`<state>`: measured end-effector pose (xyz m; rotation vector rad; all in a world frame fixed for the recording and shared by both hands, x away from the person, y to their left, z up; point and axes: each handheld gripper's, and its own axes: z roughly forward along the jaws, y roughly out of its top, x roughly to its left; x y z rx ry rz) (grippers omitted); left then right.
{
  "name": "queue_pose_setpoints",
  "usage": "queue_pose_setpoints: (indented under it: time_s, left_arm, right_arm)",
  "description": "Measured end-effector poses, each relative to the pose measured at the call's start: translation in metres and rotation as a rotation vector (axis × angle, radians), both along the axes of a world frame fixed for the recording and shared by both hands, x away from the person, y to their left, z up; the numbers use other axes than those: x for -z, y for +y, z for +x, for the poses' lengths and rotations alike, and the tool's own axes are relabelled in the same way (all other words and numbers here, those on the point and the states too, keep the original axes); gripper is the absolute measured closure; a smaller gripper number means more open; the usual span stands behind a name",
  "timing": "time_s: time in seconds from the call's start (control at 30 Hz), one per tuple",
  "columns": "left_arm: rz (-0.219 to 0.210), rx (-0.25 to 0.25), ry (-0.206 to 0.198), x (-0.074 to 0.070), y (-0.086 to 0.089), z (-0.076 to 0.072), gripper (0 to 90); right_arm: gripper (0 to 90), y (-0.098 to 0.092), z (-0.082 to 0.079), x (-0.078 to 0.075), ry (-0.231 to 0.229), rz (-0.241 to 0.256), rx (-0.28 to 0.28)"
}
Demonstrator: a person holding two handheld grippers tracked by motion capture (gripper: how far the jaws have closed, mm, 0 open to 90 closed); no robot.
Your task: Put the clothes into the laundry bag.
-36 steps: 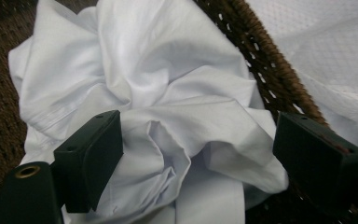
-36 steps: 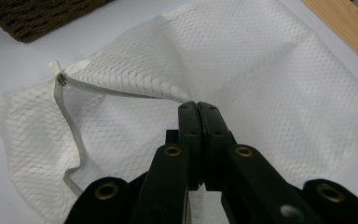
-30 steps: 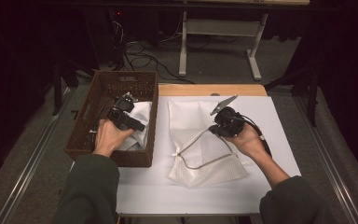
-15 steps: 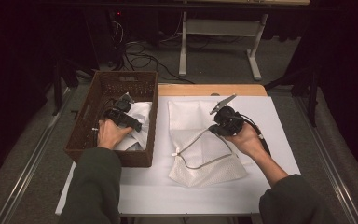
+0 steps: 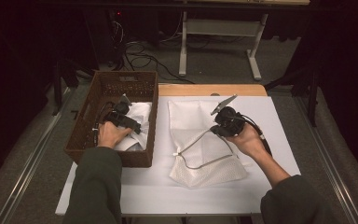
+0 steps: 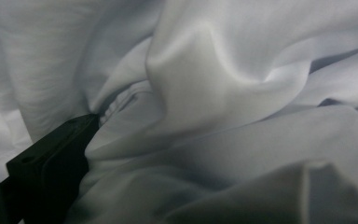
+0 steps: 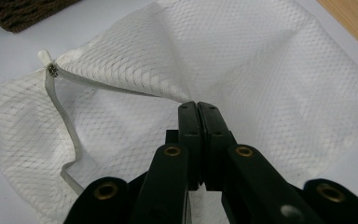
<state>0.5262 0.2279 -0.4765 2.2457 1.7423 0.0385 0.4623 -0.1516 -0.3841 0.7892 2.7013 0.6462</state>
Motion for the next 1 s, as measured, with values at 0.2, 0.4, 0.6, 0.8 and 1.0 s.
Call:
queue_pose_setpoints:
  time_s: [0.2,0.4,0.6,0.8,1.0]
  left_arm:
    - [-0.003,0.017,0.035,0.006,-0.004,-0.001,0.0]
    - [0.022,0.046,0.064,0.013,-0.009,-0.001,0.0]
    - [0.069,0.062,0.063,0.015,-0.015,-0.003,0.6]
    - [0.119,0.072,0.055,0.011,-0.019,-0.005,14.1]
    - [0.131,0.064,0.058,0.006,-0.019,-0.007,31.8]
  right_arm:
    - [89.7,-0.003,-0.001,-0.002,-0.008,0.011,0.004]
    - [89.6,-0.004,-0.001,-0.003,-0.012,0.013,0.002]
    - [89.6,-0.005,0.001,-0.002,-0.013,0.009,0.007]
    - [89.5,-0.003,0.001,0.0,-0.013,0.002,0.006]
    - [89.5,-0.005,0.001,0.0,-0.018,0.004,0.008]
